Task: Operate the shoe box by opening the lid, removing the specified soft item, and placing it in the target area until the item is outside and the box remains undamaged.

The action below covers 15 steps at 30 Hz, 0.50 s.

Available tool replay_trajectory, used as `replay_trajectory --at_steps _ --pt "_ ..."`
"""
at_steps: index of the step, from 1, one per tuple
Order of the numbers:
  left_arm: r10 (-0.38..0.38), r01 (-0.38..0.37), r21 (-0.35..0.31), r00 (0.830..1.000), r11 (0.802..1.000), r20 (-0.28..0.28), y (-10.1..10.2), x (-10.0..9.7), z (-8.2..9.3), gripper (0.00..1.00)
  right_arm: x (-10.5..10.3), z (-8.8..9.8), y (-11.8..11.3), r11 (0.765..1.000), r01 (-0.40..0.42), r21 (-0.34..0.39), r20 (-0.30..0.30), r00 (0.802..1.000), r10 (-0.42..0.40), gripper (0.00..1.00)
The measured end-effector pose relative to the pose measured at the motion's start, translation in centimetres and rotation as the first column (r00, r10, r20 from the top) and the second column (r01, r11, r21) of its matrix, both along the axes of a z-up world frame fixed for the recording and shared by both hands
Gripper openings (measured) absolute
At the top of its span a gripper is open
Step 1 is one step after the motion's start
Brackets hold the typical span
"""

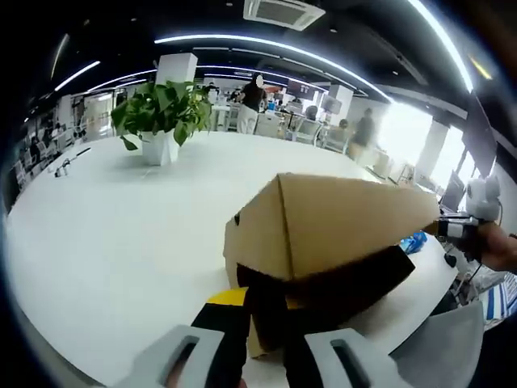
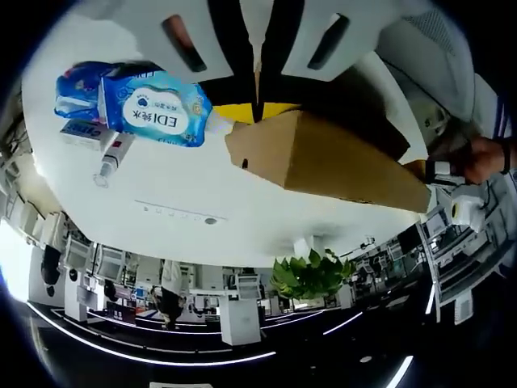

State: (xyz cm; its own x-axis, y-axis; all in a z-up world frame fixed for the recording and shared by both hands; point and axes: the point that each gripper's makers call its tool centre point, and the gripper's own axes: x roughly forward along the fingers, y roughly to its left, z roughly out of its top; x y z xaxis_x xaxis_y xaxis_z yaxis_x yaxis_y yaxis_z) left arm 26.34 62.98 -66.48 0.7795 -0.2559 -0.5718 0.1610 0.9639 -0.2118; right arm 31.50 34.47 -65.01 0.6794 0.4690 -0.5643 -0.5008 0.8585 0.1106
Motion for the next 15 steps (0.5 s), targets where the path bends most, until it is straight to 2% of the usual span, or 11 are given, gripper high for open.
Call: replay_trajectory --at_steps 15 --pt "-0.021 0.021 0.007 1.0 1.0 0.012 -0.2 -1.2 0.2 0.14 -1.7 -1.4 0.1 1.0 -0.002 0.016 -0.036 0.999 0.002 0.0"
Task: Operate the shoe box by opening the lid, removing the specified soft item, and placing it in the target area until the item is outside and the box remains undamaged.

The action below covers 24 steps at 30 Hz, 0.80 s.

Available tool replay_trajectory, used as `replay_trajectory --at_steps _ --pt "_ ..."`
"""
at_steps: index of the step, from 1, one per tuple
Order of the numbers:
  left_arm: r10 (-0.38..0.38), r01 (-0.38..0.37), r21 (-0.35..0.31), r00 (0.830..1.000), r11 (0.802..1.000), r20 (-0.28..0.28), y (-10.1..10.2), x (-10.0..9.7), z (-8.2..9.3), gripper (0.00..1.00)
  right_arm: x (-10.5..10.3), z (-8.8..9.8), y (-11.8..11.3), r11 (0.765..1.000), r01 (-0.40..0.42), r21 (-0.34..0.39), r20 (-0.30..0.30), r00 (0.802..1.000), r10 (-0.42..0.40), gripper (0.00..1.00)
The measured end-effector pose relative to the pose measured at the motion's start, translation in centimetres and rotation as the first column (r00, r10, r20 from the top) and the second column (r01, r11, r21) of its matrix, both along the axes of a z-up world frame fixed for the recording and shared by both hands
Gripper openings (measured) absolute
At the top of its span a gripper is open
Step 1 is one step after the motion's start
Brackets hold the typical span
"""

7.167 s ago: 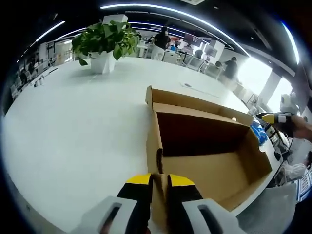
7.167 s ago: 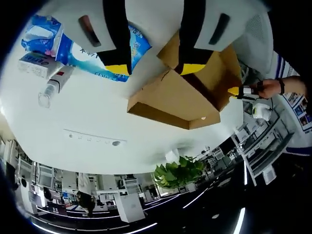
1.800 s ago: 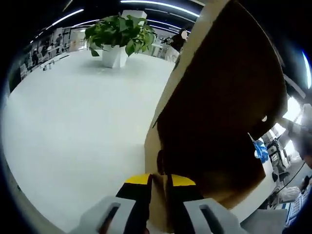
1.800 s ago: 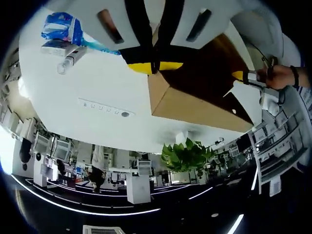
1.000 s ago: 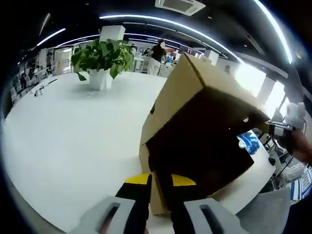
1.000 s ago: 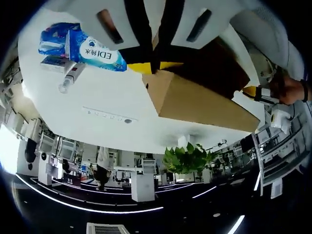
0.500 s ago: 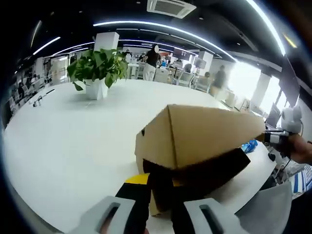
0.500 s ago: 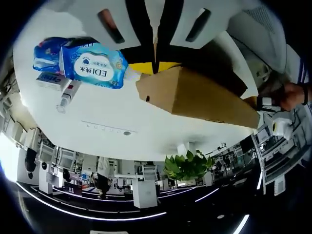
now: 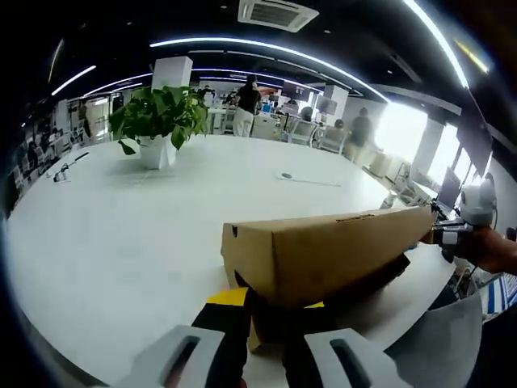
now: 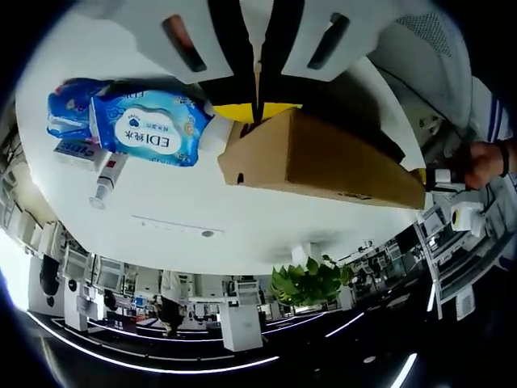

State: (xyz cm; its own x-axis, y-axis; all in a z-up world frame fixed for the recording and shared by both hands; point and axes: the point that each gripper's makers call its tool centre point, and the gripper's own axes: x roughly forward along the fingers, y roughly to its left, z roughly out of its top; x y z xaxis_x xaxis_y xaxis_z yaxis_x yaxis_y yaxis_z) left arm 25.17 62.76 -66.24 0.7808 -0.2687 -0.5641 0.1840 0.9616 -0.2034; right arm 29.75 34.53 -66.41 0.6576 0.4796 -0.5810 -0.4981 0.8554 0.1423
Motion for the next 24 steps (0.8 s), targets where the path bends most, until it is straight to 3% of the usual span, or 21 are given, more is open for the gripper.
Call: replay_trajectory --at_steps 5,24 --pt "-0.021 0.021 0.031 1.0 0.999 -0.012 -0.1 -0.7 -0.5 0.13 -0.4 -0.3 0.1 1.0 -0.001 0.006 -0.01 1.0 0.001 0.0" --pt "-0.016 0.016 0.025 1.0 1.0 -0.026 0.4 -2.9 -0.9 0.13 -2.5 -1.7 -0.8 0.999 0.022 0.045 -0.039 0.999 -0.02 0.0"
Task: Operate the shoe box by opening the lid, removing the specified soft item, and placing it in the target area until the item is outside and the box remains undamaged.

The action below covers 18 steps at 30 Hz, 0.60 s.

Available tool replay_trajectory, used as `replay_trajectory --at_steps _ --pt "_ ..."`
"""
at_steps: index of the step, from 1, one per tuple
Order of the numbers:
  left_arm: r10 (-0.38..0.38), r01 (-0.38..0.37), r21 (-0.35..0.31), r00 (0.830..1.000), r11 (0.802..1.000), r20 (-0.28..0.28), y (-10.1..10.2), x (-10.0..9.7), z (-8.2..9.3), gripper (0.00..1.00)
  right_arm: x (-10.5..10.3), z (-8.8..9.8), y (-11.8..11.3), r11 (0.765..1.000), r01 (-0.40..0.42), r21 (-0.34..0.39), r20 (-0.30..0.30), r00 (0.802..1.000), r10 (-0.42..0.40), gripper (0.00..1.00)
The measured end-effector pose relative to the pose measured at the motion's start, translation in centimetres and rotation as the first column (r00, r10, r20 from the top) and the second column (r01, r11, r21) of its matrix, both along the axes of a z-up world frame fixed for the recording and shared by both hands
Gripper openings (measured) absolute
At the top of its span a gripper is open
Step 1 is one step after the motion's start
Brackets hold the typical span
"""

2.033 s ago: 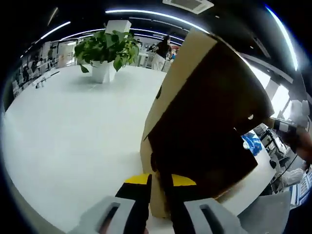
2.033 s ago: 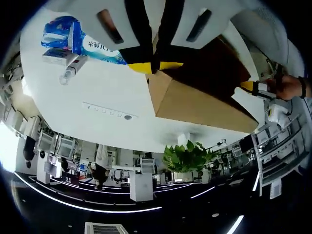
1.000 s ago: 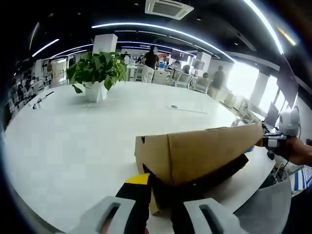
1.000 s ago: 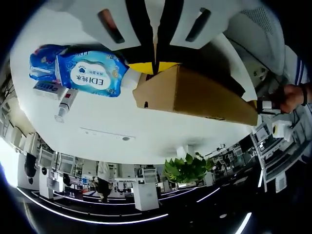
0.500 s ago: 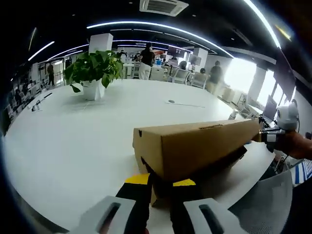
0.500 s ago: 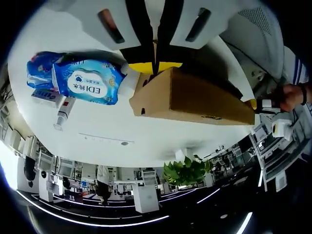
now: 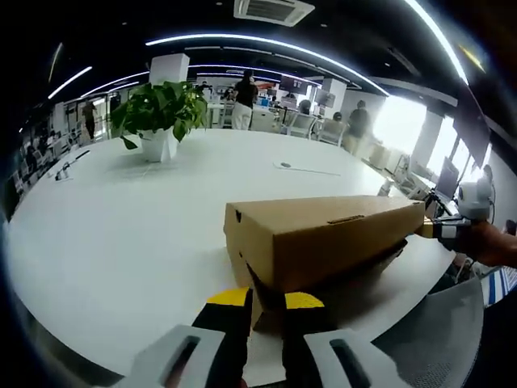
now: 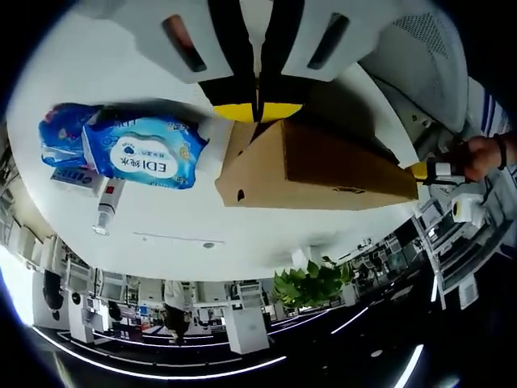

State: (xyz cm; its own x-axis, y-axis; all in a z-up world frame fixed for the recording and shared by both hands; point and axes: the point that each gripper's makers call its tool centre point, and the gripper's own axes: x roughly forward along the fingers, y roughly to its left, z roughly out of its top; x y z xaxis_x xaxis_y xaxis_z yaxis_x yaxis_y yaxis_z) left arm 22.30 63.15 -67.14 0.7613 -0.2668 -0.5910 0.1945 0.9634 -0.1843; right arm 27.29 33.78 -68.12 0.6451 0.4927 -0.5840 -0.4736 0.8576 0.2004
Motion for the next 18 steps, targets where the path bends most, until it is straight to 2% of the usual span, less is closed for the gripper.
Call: replay_trajectory --at_steps 6,18 --pt "-0.034 0.034 0.039 0.999 0.999 -0.017 -0.5 -0.6 -0.7 0.13 -0.6 -0.7 -0.2 1.0 0.018 0.011 -0.009 1.0 -0.017 0.0" --pt "-0.034 0.035 0.042 0.999 0.998 -0.032 -0.4 -1.5 -1.2 0.13 -1.1 -1.5 -0.1 1.0 0.017 0.018 -0.026 1.0 -0.016 0.0"
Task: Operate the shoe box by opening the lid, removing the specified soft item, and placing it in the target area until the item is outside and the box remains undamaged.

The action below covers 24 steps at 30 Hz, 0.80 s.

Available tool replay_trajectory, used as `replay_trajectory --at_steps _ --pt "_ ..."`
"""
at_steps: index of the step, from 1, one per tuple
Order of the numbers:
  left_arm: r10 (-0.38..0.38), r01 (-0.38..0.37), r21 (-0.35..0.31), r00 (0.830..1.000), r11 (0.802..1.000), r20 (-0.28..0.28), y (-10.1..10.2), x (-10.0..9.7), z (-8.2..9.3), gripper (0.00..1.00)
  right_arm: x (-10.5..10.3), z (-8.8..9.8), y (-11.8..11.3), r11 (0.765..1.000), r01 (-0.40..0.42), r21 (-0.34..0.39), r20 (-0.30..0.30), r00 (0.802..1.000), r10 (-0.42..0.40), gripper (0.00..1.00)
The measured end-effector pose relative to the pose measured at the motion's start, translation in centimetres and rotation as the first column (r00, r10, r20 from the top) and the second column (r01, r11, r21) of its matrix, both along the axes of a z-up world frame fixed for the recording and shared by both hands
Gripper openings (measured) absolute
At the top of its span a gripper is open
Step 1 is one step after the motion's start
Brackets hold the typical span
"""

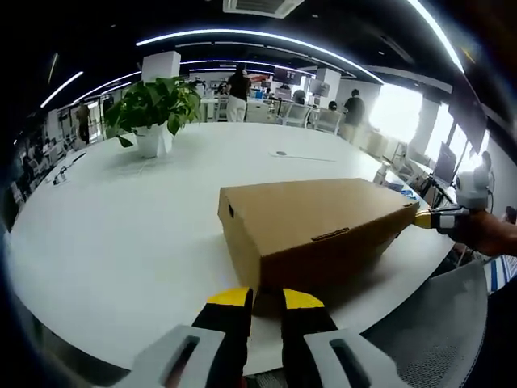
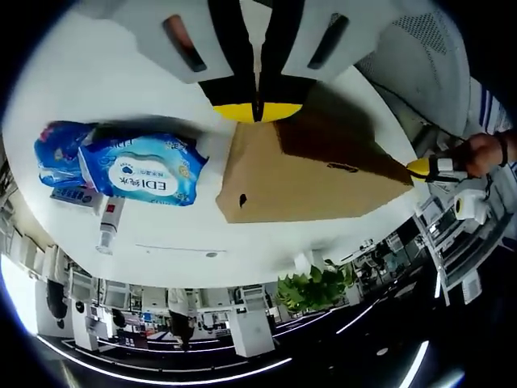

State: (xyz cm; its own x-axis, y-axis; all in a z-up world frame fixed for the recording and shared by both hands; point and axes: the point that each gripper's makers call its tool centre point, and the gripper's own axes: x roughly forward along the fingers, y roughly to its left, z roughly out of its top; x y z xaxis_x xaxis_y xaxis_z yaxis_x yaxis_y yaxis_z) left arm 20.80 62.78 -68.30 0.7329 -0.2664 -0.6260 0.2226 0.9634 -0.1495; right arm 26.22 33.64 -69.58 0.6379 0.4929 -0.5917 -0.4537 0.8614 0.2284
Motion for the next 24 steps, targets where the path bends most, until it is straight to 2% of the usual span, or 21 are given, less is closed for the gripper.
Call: replay_trajectory --at_steps 16,18,20,24 --pt "0.024 -0.024 -0.019 1.0 1.0 0.016 0.0 0.2 1.1 0.13 0.1 0.2 -0.5 1.0 -0.013 0.01 0.002 1.0 0.013 0.0" --pt "0.054 -0.053 -0.055 0.998 0.997 0.018 0.1 0.4 1.5 0.13 0.4 0.5 -1.0 1.0 0.0 0.02 0.002 1.0 0.0 0.0" --pt "0.104 -0.1 -0.123 0.994 0.987 0.023 0.3 0.7 2.1 0.13 0.7 0.7 -1.4 0.999 0.015 0.03 0.003 1.0 -0.015 0.0" --pt "0.148 -0.141 -0.162 0.988 0.977 0.031 1.0 1.3 2.7 0.16 1.0 1.5 -1.4 0.999 0.012 0.041 0.017 1.0 -0.013 0.0"
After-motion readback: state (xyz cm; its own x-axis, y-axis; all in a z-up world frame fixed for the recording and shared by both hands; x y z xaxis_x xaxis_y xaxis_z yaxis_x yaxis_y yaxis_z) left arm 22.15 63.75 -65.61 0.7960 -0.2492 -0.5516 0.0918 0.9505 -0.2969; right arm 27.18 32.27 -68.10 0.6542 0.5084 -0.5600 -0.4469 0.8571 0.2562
